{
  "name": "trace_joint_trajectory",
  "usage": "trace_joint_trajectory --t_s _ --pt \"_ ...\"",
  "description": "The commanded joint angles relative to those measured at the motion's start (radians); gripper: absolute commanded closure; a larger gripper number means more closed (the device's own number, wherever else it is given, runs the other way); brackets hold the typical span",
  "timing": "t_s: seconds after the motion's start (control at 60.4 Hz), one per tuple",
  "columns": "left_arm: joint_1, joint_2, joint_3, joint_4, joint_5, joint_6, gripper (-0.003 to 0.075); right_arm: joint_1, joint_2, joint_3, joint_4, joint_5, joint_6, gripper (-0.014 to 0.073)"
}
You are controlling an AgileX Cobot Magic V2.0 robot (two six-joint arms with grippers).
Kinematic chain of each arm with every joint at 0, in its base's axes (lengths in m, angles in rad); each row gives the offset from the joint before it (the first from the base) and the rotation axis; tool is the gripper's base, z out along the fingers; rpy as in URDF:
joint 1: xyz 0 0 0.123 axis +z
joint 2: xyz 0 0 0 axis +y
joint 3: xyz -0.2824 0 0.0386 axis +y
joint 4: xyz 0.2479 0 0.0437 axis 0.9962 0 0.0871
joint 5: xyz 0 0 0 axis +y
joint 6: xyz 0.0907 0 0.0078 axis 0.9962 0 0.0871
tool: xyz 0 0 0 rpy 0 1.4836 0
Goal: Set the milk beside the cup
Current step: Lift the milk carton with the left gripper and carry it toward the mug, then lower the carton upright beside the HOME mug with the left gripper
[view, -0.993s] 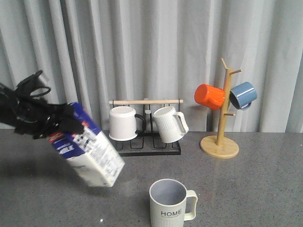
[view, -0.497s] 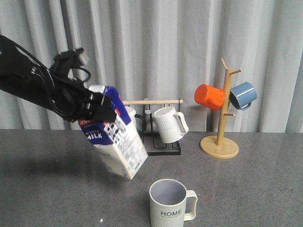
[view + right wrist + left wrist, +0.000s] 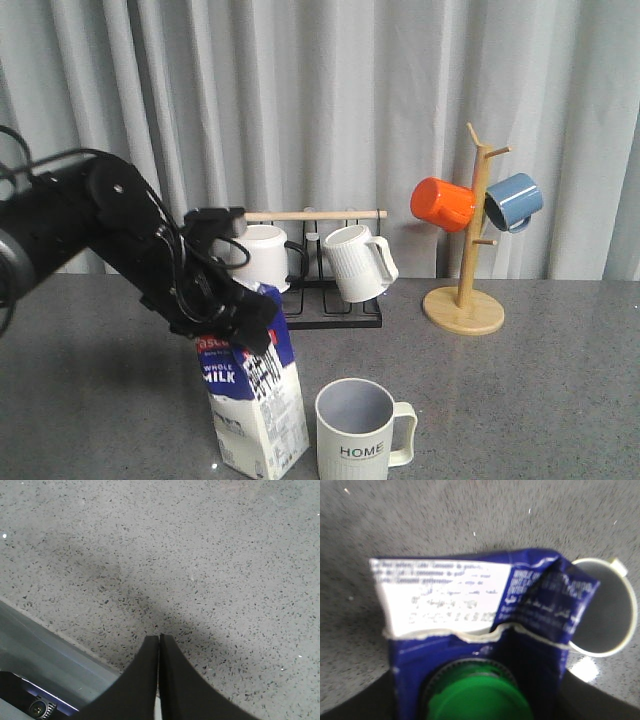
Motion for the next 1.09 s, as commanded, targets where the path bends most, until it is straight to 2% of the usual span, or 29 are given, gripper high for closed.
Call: trace_joint_trajectory --t_s 0.0,0.265,0.397,0.662,0.778,0.894,1.076 --pt "-0.015 -0.048 -0.028 -0.023 -0.002 -0.008 0.0537 -0.006 0.001 -0.028 -0.004 -0.049 0.002 0.0603" --pt "-0.023 -0.048 -0.028 -0.023 -0.002 -0.007 0.051 -0.006 0.001 -0.028 -0.004 -0.049 0.002 0.0603" --pt "-0.023 -0.048 -0.028 -0.023 -0.002 -0.007 0.0444 -0.006 0.001 -0.028 -0.004 -0.049 0.002 0.0603" --pt "-0.023 -0.078 -0.028 -0.023 -0.002 -0.009 0.0253 -0.006 0.001 -0.028 -0.004 -0.048 0.002 0.0603" --pt "-0.023 -0.098 -0.028 -0.023 -0.002 -0.014 0.0193 -0.006 0.001 -0.028 -0.004 -0.048 0.002 0.0603" --pt "-0.023 -0.113 -0.028 -0.021 -0.002 -0.044 0.0158 -0.006 0.001 -0.028 -0.004 -0.049 0.002 0.0603" --pt "-0.023 -0.145 -0.028 -0.021 -0.002 -0.052 0.0152 -0.006 0.001 -0.028 -0.004 -0.049 0.002 0.0603"
